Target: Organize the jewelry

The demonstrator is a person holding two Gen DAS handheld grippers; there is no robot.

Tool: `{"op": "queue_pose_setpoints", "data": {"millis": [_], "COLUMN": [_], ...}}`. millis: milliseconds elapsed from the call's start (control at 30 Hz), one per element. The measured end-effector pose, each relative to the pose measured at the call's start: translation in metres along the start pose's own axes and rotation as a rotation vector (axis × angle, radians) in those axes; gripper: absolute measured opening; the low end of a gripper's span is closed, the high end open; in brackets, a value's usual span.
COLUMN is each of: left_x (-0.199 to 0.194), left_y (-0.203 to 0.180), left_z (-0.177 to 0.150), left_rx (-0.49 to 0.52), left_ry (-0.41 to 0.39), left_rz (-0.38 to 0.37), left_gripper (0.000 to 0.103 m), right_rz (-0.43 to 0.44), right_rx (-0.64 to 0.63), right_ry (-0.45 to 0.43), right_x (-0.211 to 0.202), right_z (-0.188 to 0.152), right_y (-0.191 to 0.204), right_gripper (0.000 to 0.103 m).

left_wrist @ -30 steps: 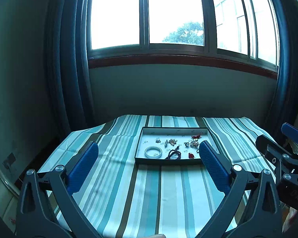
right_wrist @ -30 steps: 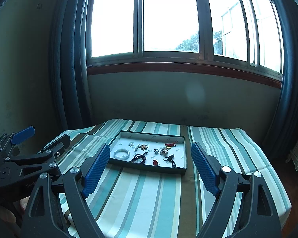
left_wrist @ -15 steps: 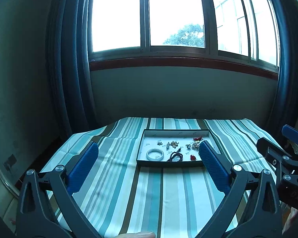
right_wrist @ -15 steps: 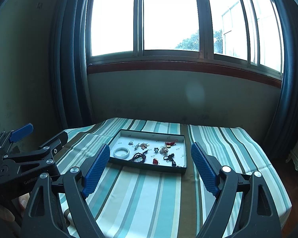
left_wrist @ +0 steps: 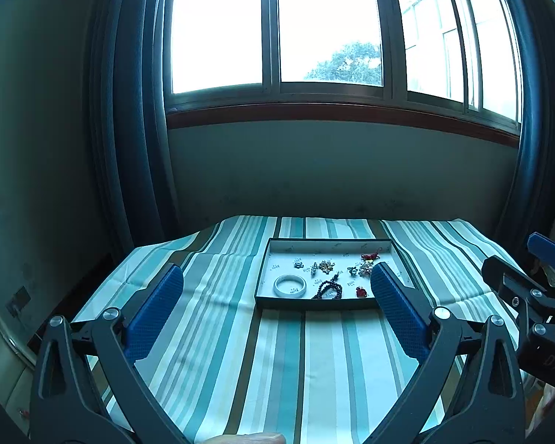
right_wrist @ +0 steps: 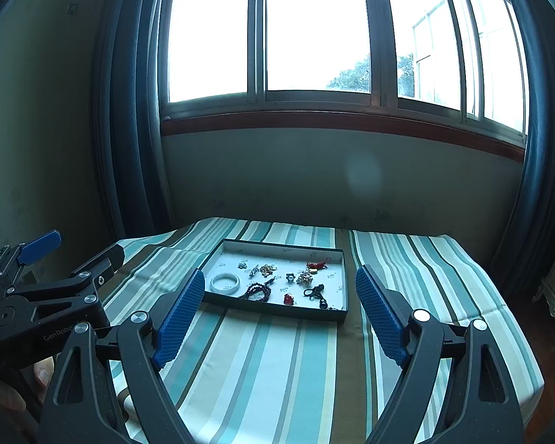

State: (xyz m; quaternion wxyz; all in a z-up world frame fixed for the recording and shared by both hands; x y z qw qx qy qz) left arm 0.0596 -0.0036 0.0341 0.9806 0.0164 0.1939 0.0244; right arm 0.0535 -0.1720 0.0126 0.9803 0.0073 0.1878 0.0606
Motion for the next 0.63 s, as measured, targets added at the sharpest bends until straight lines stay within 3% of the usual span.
{"op": "queue_pose_setpoints", "data": {"millis": [233,400,633], "left_x": [0.009,0.026,0.077], "left_y": [-0.001,-0.001,0.012], "left_z": [-0.003,-0.006,-0.021], "left_rx": [0.017,0.014,0.025], "left_ry": [-0.004,0.036,0.108], "left_rz": [0.03,0.013,0.068], "left_gripper": [0.101,0.101,0.101], "right_rz": [0.0,-0.003,-0.042], "right_rx": [0.007,0.013,0.054], "right_ry": [0.025,0.049,0.087], "right_x": [0.009,0.02,0.053], "right_z": [-0.006,-0.009,-0.011], "right_y": [-0.004,-0.009,-0.037], "right_gripper": [0.083,0.083,0.083]}}
Point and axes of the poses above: each gripper's, at about its wrist camera, not at the fingertips, and x roughly the way its jaws point, y to its left, z to its top, the point moved 5 cm from there along x, roughly the way its jaws point, and after that the axes turned 1 degree about z, right-handed, at the moved point
